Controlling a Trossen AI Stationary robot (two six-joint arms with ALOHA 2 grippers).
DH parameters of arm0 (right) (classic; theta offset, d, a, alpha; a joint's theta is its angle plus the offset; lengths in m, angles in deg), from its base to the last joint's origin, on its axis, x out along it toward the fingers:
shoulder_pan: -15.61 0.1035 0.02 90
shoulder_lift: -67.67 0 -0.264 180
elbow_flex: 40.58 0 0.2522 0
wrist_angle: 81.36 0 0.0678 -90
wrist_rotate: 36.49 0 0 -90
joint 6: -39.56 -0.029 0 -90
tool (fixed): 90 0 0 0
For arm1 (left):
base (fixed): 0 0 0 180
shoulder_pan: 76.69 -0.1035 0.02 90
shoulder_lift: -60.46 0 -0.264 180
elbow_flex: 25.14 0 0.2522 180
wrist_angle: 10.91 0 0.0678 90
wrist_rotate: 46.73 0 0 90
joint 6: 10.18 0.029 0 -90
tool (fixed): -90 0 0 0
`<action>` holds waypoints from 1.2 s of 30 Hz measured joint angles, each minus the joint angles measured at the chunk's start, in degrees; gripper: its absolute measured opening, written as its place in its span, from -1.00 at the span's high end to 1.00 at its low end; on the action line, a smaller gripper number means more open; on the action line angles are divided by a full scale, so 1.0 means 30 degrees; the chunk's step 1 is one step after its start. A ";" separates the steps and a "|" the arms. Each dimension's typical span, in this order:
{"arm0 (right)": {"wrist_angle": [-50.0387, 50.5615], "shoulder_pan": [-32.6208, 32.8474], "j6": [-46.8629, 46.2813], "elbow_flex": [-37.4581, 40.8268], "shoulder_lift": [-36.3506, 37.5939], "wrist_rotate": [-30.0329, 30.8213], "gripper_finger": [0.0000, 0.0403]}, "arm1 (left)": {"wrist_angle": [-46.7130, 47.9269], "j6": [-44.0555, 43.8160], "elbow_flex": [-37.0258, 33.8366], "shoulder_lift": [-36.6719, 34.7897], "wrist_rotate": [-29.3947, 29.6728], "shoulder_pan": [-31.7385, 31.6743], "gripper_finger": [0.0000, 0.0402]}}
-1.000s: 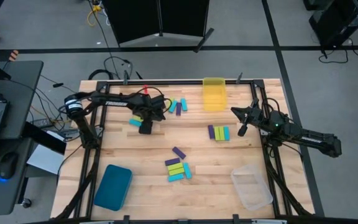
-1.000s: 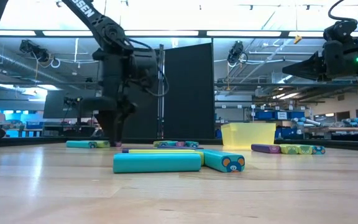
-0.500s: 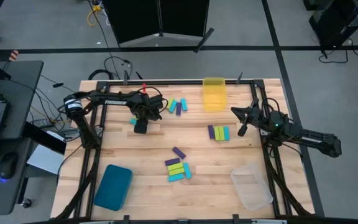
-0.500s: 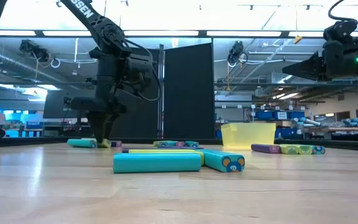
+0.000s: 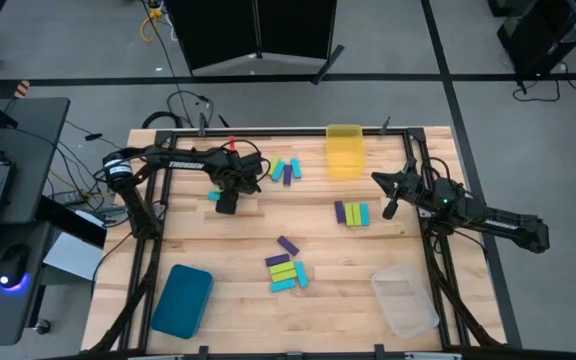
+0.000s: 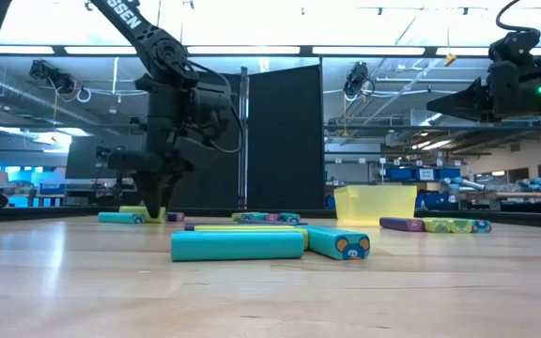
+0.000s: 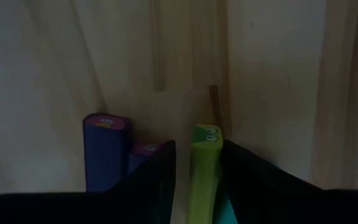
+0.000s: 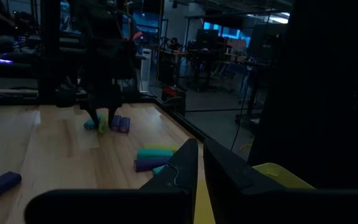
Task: Sort blocks
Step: Put the green block into the blue bin
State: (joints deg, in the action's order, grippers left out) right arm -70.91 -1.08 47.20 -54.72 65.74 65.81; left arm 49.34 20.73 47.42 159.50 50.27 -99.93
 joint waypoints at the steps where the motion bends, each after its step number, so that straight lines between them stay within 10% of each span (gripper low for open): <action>1: 0.0000 0.0000 0.0000 0.0002 0.0006 0.0000 0.81 | 0.0011 -0.0124 0.0000 0.0068 -0.0007 0.0000 0.35; 22: -0.0005 0.0000 0.0005 0.0002 0.0006 0.0000 0.81 | 0.2937 -0.1623 0.2892 0.0553 0.0145 0.0461 0.67; 36: -0.0258 0.0000 0.0007 -0.0001 0.0021 0.0000 0.81 | 0.9340 -0.7885 0.6397 -0.0952 -0.1795 0.8233 0.67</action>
State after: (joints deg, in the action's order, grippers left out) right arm -71.68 -1.08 47.22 -54.72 65.80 65.81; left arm 77.36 -2.93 66.61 156.64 44.89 -75.23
